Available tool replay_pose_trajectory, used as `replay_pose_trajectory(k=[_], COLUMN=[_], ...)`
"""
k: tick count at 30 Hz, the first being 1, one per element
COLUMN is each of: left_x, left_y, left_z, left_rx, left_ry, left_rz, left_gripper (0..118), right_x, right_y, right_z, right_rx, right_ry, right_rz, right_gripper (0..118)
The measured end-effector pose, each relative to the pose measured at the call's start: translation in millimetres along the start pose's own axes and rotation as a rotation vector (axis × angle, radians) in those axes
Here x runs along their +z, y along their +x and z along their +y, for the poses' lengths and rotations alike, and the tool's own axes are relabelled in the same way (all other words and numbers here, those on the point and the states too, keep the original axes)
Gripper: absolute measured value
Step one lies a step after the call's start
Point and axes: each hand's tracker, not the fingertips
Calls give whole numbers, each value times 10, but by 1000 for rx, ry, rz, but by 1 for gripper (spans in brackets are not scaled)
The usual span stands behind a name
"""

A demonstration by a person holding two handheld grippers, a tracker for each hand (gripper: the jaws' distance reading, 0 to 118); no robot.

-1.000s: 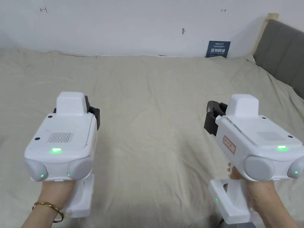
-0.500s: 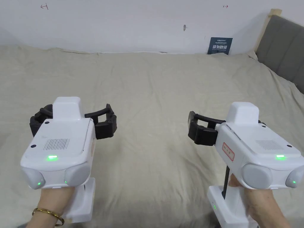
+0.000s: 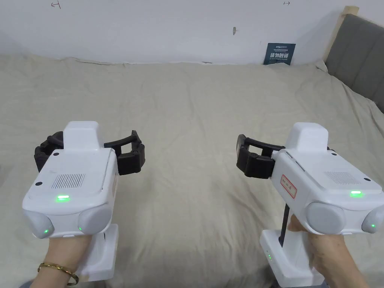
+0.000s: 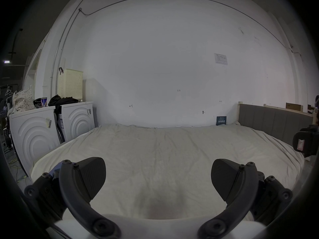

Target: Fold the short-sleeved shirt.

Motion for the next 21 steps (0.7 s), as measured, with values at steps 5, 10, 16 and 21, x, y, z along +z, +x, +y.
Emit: replay_pose_trajectory(k=[5,10,16,21], left_x=[-7,-4,-2,-1], left_y=[-17,-12,6,11], left_z=[-1,-9,-21,-25], left_rx=[1,-3,-2,-1], left_ry=[-3,-4,-9,-8], left_rz=[4,1,-2,-3], left_gripper=[118,118,118,118], right_x=[2,6,28,43], right_y=[-8,-1,-14,-30], right_z=[0,7,27,36], right_rx=[3,7,12,11], right_ry=[-1,6,9,13], right_rz=[4,8,10,13], right_gripper=[118,118,118,118])
